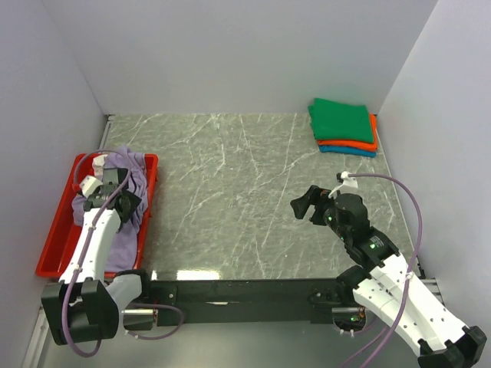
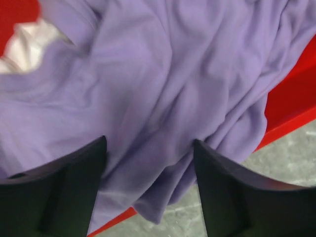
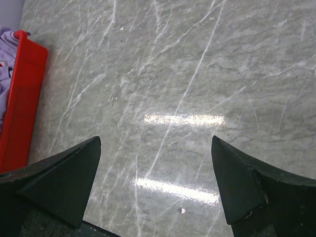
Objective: Fold and stack the t-shirts
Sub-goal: Grab the tshirt from the pile
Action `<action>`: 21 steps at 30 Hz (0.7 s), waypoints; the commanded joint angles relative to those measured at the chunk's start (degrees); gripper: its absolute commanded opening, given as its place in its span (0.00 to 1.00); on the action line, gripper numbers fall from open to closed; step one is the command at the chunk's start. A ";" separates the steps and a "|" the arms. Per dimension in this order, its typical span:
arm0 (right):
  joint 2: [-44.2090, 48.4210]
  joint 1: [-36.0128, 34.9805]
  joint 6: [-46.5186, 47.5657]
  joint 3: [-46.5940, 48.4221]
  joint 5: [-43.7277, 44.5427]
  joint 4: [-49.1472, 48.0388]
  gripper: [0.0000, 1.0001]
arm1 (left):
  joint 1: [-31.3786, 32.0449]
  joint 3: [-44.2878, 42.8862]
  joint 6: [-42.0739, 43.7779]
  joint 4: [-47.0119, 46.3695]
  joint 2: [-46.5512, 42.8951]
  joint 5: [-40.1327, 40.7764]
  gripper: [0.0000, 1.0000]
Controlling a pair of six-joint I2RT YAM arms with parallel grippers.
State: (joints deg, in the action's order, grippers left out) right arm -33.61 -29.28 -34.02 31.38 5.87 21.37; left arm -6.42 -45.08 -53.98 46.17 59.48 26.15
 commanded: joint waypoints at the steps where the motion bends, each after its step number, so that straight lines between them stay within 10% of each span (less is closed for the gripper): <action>1: 0.21 -0.25 0.53 -0.44 -0.51 -2.03 0.98 | -0.18 0.69 -0.34 -4.07 -0.07 -5.67 0.71; 5: 0.03 -0.25 0.53 -0.18 -0.42 -1.77 0.98 | -0.26 1.14 0.89 -6.00 0.37 -7.78 0.31; 6: 0.03 -0.25 0.62 -0.09 -0.42 -1.68 0.98 | -0.18 0.87 0.98 -5.75 0.46 -7.87 0.02; 14: 0.21 -0.25 1.06 1.23 -0.42 -0.89 0.98 | -0.18 -12.10 9.23 -5.04 -5.42 -10.59 0.00; 21: -1.28 -0.25 1.85 4.74 -2.17 -1.06 0.98 | 0.09 -28.91 11.97 -8.38 -5.70 -28.77 0.00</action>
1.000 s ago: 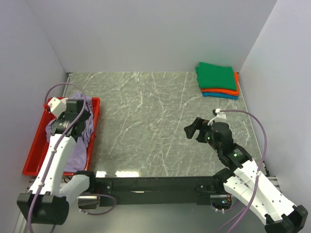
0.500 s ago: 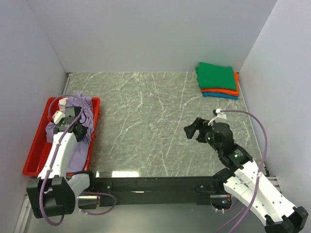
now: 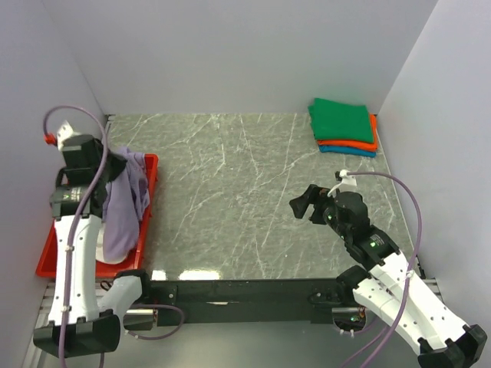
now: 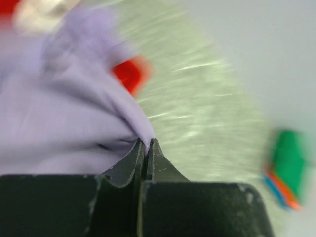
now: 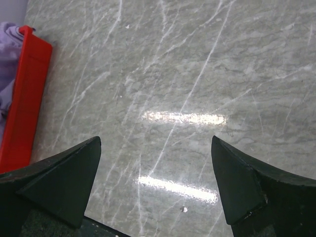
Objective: Fold and stack the t-shirts
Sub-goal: Grab the tshirt from the pile, then move the tshirt to the center of the board
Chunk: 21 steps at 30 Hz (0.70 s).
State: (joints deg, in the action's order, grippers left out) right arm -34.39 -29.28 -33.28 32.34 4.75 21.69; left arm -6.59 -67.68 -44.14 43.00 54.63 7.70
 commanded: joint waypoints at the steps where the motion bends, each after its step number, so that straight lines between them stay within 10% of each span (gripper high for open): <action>1: -0.59 -0.17 1.28 4.74 -1.32 -1.56 0.98 | 0.61 -9.46 1.87 -5.99 -0.23 -13.39 0.00; 12: -2.17 -0.25 2.16 11.16 -2.82 -1.74 0.96 | 23.36 -27.50 0.99 -11.80 8.20 -12.46 0.00; 21: -0.68 -0.17 0.41 9.68 -4.58 -2.97 0.91 | 41.20 -15.48 -2.35 -22.51 20.12 -9.37 0.00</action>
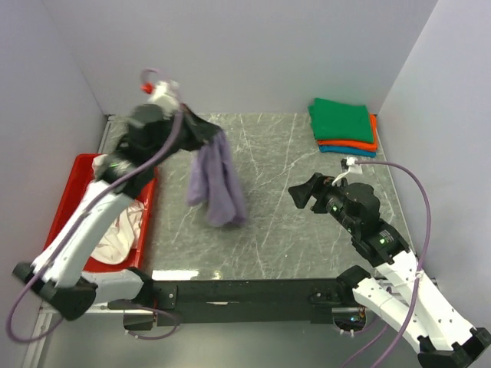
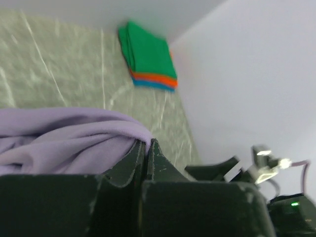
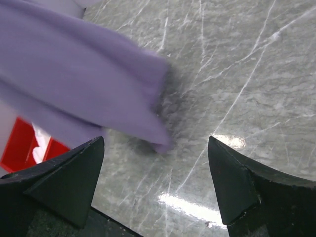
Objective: Fold and stack the t-shirts
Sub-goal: Move the tshirt to the center of the board, then flatten the tshirt out
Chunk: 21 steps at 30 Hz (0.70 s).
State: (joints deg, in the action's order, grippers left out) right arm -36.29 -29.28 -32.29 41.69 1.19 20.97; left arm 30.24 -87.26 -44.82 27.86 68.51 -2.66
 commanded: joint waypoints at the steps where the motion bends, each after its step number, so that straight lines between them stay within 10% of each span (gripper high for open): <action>1: 1.40 -0.34 -0.93 -0.12 -2.32 -2.51 0.91 | 6.22 4.73 -2.02 -9.90 8.63 -0.49 0.01; 11: -1.49 -2.27 -2.86 -10.66 -9.98 -10.33 0.77 | 8.35 3.50 -1.33 -11.16 26.24 -5.36 0.65; 21: -21.50 -24.21 1.26 -5.24 9.43 -13.59 0.72 | -2.54 29.12 -5.80 -12.29 6.94 -1.21 0.63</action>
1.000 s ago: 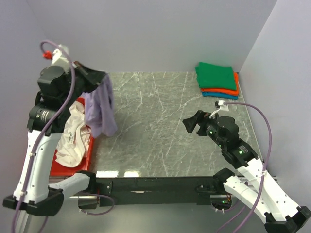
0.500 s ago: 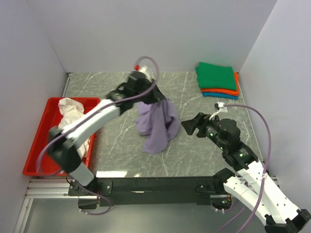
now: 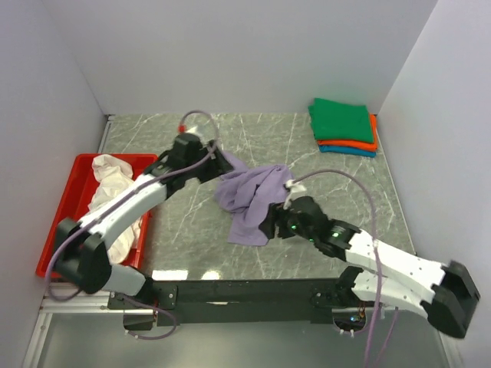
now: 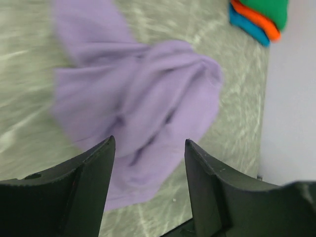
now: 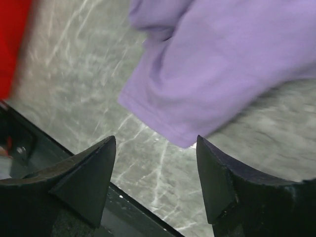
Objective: Fold and stack the t-shirts
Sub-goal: Flatten the tshirt out
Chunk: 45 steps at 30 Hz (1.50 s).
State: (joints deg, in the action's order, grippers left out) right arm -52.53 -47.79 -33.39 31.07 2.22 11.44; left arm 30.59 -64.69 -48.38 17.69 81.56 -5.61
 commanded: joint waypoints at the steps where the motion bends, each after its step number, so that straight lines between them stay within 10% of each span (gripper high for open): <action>1: -7.56 -7.30 2.71 6.45 10.94 -4.06 0.71 | -5.51 8.42 -2.42 -2.05 -7.80 1.57 0.63; 11: -37.70 -18.30 4.38 24.03 20.54 -0.72 0.57 | -13.45 17.05 -0.31 4.71 -23.18 3.41 0.61; 23: -50.38 -20.15 1.75 30.27 19.49 1.38 0.54 | -15.12 18.98 0.83 8.41 -28.65 3.06 0.62; 30: -51.44 -20.24 0.52 28.35 18.44 0.77 0.50 | -15.21 21.35 0.13 7.18 -29.00 1.92 0.61; 36: -50.65 -19.98 -0.01 28.43 19.30 2.96 0.17 | -15.12 23.55 -0.40 4.72 -28.47 0.16 0.59; 45: -27.23 -9.88 4.38 33.52 21.43 14.74 0.00 | -10.30 28.56 -4.17 -4.33 -25.58 -4.68 0.55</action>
State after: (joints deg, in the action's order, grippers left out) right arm -91.90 -62.54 -30.87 59.64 21.52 22.74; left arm 17.45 -36.49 -50.52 19.05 54.78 -8.91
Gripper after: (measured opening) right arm 0.023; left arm 0.556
